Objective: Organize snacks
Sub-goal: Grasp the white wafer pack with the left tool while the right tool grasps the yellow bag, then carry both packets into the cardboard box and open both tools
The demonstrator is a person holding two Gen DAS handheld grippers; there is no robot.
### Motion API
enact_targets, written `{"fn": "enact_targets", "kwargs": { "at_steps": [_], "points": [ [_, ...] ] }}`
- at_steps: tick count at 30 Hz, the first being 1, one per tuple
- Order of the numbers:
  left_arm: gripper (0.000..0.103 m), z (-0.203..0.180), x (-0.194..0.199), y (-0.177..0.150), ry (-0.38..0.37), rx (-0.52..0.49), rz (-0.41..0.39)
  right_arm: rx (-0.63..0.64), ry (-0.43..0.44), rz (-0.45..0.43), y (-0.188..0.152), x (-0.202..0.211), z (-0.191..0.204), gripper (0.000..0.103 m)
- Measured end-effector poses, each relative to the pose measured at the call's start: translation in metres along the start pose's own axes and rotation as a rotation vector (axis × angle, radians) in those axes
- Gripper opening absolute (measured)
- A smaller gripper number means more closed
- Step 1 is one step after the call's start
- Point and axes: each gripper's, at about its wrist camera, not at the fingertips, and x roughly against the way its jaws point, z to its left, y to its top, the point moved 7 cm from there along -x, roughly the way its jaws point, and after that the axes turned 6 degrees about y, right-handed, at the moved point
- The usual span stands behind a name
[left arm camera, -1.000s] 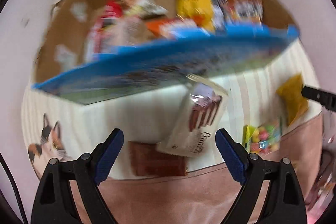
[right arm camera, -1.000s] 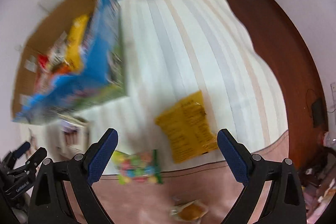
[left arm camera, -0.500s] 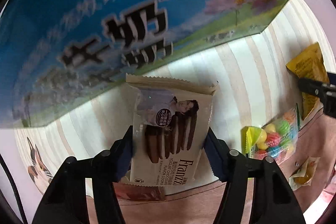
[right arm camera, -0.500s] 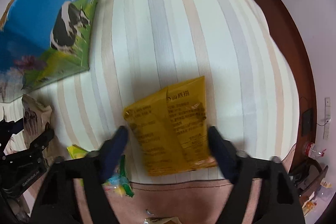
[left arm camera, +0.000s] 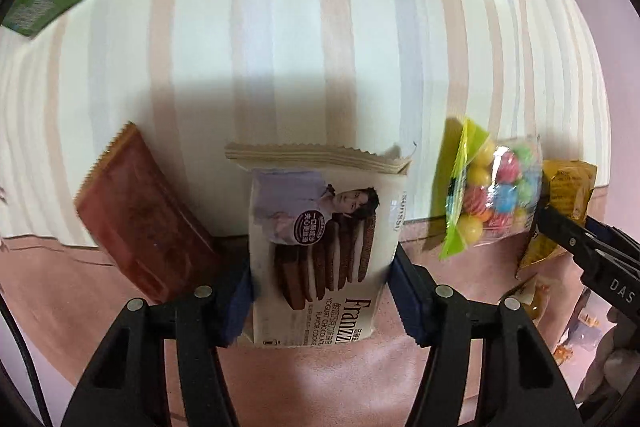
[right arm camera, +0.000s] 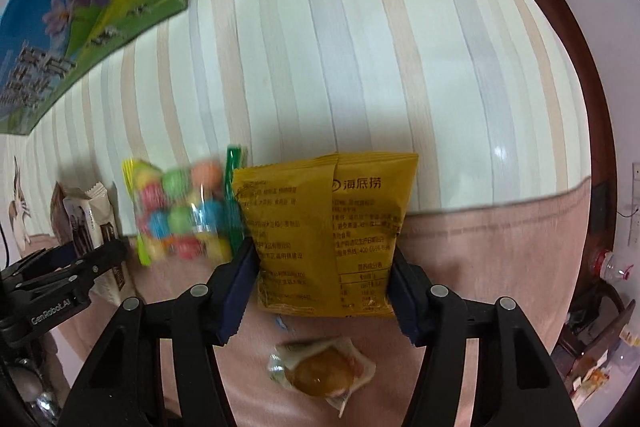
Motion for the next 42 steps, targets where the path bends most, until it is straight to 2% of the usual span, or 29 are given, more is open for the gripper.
{"fn": "enact_targets", "kwargs": {
  "at_steps": [7, 10, 15, 17, 20, 23, 25, 26, 29, 35, 42],
  "points": [
    [0.063, -0.014, -0.020, 0.016, 0.040, -0.034, 0.022, -0.021, -0.005, 0.004, -0.004, -0.022, 0.000, 0.066],
    [0.069, -0.022, -0.031, 0.018, 0.051, -0.052, 0.022, -0.014, -0.016, 0.003, -0.005, -0.026, -0.002, 0.070],
    [0.069, -0.035, -0.025, 0.019, 0.061, -0.051, 0.005, 0.007, -0.051, 0.008, -0.001, -0.041, 0.020, 0.070],
    [0.066, -0.033, -0.023, 0.014, 0.062, -0.048, -0.006, 0.011, -0.058, 0.012, -0.001, -0.044, 0.022, 0.070],
    [0.056, -0.036, -0.012, 0.004, 0.070, -0.051, -0.024, 0.010, -0.059, 0.009, 0.005, -0.049, 0.029, 0.070],
    [0.056, -0.032, -0.003, -0.006, 0.060, -0.054, -0.027, 0.016, -0.066, -0.004, 0.006, -0.048, 0.028, 0.068],
    [0.056, -0.019, 0.015, -0.012, 0.054, -0.050, -0.032, 0.020, -0.073, -0.027, 0.004, -0.046, 0.029, 0.065],
    [0.056, -0.019, 0.021, -0.018, 0.026, -0.068, 0.019, 0.018, -0.073, -0.034, -0.002, -0.038, 0.033, 0.062],
    [0.055, -0.019, 0.039, -0.023, 0.024, -0.093, -0.001, 0.008, -0.053, -0.052, -0.006, -0.028, 0.036, 0.059],
    [0.055, -0.028, 0.089, -0.037, -0.014, -0.145, -0.071, -0.004, 0.000, -0.098, -0.017, 0.001, 0.044, 0.057],
    [0.056, -0.017, 0.171, -0.032, -0.095, -0.147, -0.171, 0.014, 0.129, -0.224, -0.007, 0.078, 0.075, 0.057]
  ]
}}
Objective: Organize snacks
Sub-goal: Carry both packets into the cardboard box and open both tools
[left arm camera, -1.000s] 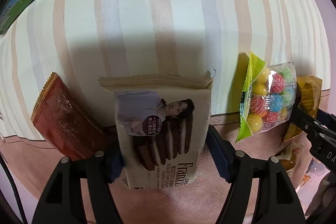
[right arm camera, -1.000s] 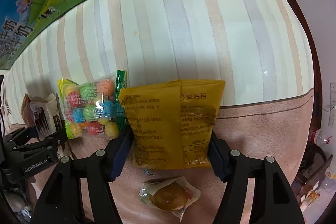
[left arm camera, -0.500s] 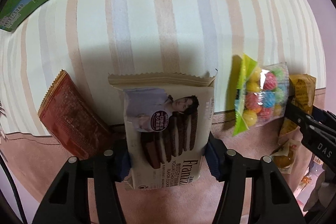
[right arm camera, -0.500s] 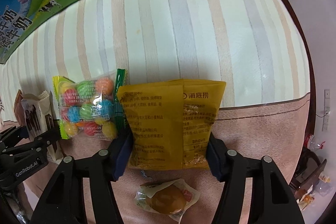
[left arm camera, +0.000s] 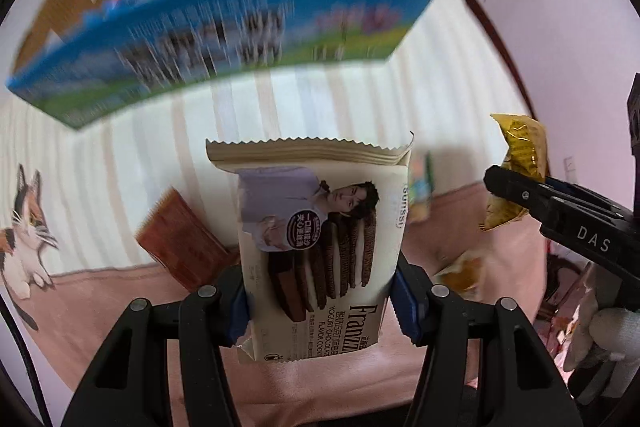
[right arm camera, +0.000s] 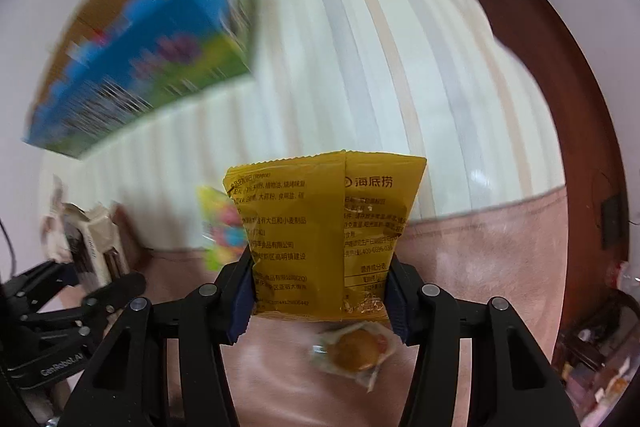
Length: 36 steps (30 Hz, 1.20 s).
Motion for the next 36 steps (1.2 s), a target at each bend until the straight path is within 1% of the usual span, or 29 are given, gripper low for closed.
{"fn": "enact_targets", "kwargs": {
  "at_steps": [2, 4, 5, 7, 11, 12, 14, 17, 21, 24, 26, 27, 29, 30, 31, 32, 33, 34, 35, 36],
  "points": [
    [0.056, 0.009, 0.026, 0.015, -0.026, 0.018, -0.037, 0.015, 0.036, -0.038, 0.014, 0.018, 0.015, 0.057],
    [0.056, 0.023, 0.051, 0.034, -0.042, 0.040, -0.074, 0.055, 0.080, -0.083, 0.038, 0.039, 0.039, 0.057],
    [0.056, 0.029, 0.059, 0.040, -0.043, 0.049, -0.090, 0.067, 0.096, -0.098, 0.048, 0.046, 0.047, 0.057],
    [0.056, 0.045, 0.082, 0.064, -0.038, 0.067, -0.131, 0.108, 0.138, -0.126, 0.075, 0.056, 0.072, 0.057],
    [0.056, 0.084, 0.109, 0.114, 0.027, 0.102, -0.202, 0.183, 0.163, -0.167, 0.126, 0.059, 0.118, 0.057],
    [0.056, 0.098, 0.114, 0.127, 0.054, 0.107, -0.215, 0.205, 0.162, -0.167, 0.145, 0.050, 0.134, 0.057],
    [0.056, 0.123, 0.116, 0.155, 0.111, 0.119, -0.225, 0.215, 0.170, -0.158, 0.172, 0.038, 0.151, 0.057],
    [0.056, 0.149, 0.109, 0.190, 0.175, 0.131, -0.216, 0.228, 0.156, -0.132, 0.203, 0.017, 0.175, 0.057],
    [0.056, 0.177, 0.085, 0.230, 0.260, 0.128, -0.170, 0.262, 0.083, -0.069, 0.248, -0.030, 0.199, 0.057],
    [0.056, 0.199, 0.066, 0.251, 0.308, 0.126, -0.126, 0.270, 0.036, -0.035, 0.271, -0.060, 0.205, 0.057],
    [0.056, 0.205, 0.043, 0.261, 0.323, 0.121, -0.097, 0.275, 0.003, -0.012, 0.284, -0.077, 0.209, 0.057],
    [0.058, 0.205, 0.031, 0.263, 0.322, 0.119, -0.081, 0.273, -0.007, -0.003, 0.289, -0.086, 0.209, 0.057],
    [0.058, 0.211, 0.013, 0.272, 0.318, 0.126, -0.040, 0.269, -0.042, 0.031, 0.300, -0.107, 0.212, 0.058],
    [0.058, 0.216, 0.003, 0.276, 0.320, 0.134, -0.011, 0.262, -0.048, 0.054, 0.301, -0.116, 0.212, 0.060],
    [0.059, 0.220, -0.005, 0.280, 0.322, 0.140, 0.007, 0.253, -0.049, 0.080, 0.303, -0.125, 0.212, 0.073],
    [0.063, 0.222, -0.010, 0.284, 0.324, 0.141, 0.012, 0.244, -0.060, 0.087, 0.305, -0.131, 0.211, 0.088],
    [0.069, 0.225, -0.014, 0.286, 0.324, 0.148, 0.013, 0.240, -0.069, 0.088, 0.308, -0.135, 0.210, 0.091],
    [0.072, 0.226, -0.018, 0.289, 0.310, 0.156, 0.015, 0.236, -0.070, 0.084, 0.311, -0.138, 0.210, 0.092],
    [0.078, 0.226, -0.019, 0.289, 0.280, 0.169, 0.013, 0.230, -0.073, 0.082, 0.313, -0.139, 0.207, 0.092],
    [0.078, 0.225, -0.023, 0.291, 0.271, 0.175, 0.007, 0.223, -0.073, 0.085, 0.314, -0.140, 0.205, 0.092]
  ]
}}
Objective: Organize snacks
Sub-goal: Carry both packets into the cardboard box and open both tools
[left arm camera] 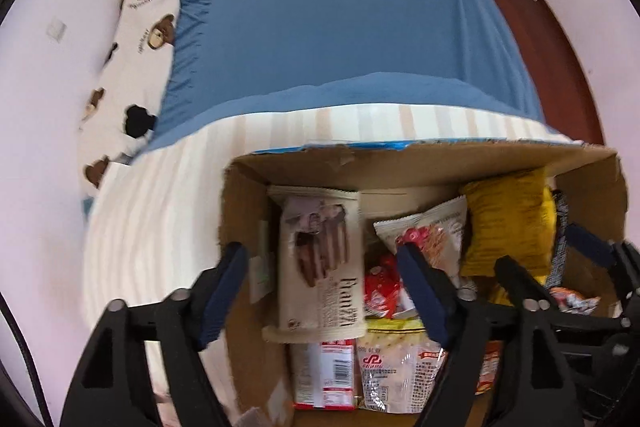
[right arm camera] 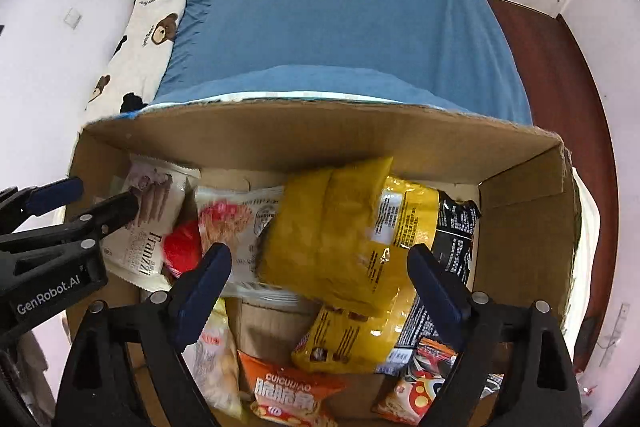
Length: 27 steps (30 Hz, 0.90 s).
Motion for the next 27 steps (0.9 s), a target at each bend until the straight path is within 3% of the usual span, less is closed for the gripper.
{"fn": "enact_targets", "kwargs": {
  "at_steps": [4, 11, 27],
  "points": [
    [0.078, -0.002, -0.008, -0.001, -0.004, -0.005, -0.001, 0.000, -0.002, 0.004, -0.003, -0.001, -0.011, 0.094],
    [0.078, -0.008, -0.001, -0.017, -0.084, 0.034, -0.016, 0.002, 0.004, -0.030, -0.021, 0.025, -0.025, 0.094],
    [0.078, -0.033, 0.068, -0.112, -0.174, 0.093, -0.186, 0.071, -0.016, -0.165, -0.093, 0.103, -0.031, 0.094]
  ]
}}
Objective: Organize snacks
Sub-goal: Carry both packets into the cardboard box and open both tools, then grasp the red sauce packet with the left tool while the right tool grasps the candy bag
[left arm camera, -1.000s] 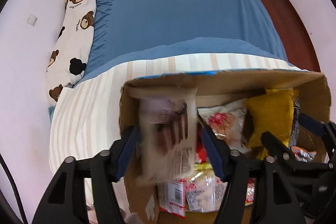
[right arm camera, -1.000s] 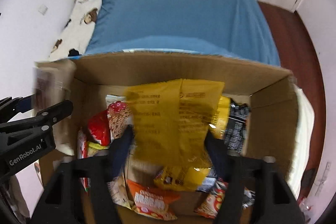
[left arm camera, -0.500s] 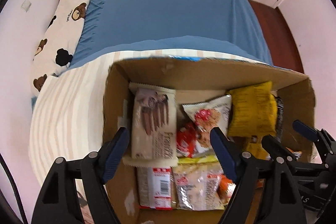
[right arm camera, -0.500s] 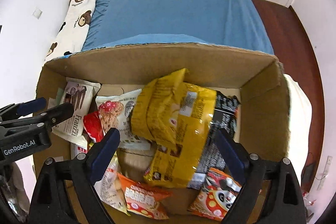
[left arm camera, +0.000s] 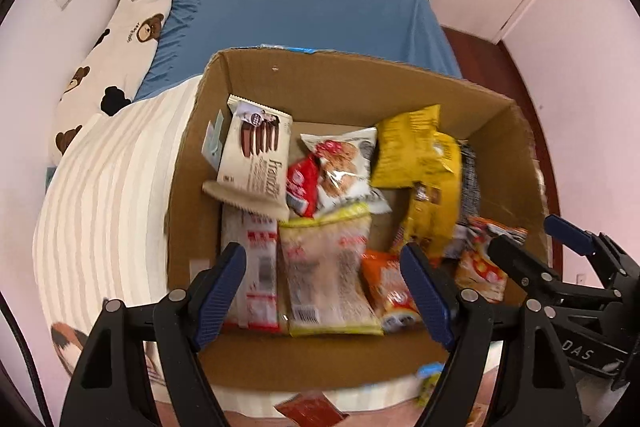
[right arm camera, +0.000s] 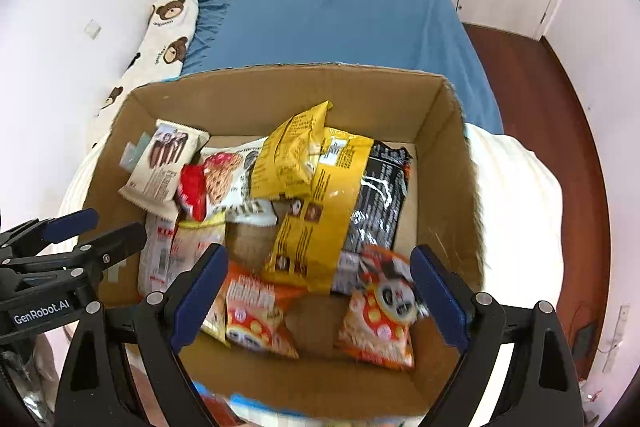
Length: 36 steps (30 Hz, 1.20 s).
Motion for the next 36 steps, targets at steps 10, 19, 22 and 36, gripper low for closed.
{"fn": "enact_targets", "kwargs": {
  "at_steps": [10, 19, 22, 36],
  "points": [
    [0.078, -0.012, 0.075, -0.048, 0.021, -0.016, -0.176, 0.032, -0.005, -0.123, -0.049, 0.077, 0.001, 0.094],
    [0.078, -0.021, 0.118, -0.096, 0.011, -0.028, -0.234, 0.002, 0.039, -0.210, -0.098, 0.134, 0.000, 0.094],
    [0.078, -0.021, 0.115, -0.119, 0.006, -0.022, -0.212, -0.027, 0.057, -0.196, -0.122, 0.136, -0.006, 0.094],
    [0.078, 0.021, -0.050, -0.235, 0.038, 0.217, 0.220, -0.696, 0.313, 0.178, -0.274, -0.005, -0.108, 0.094]
  ]
}}
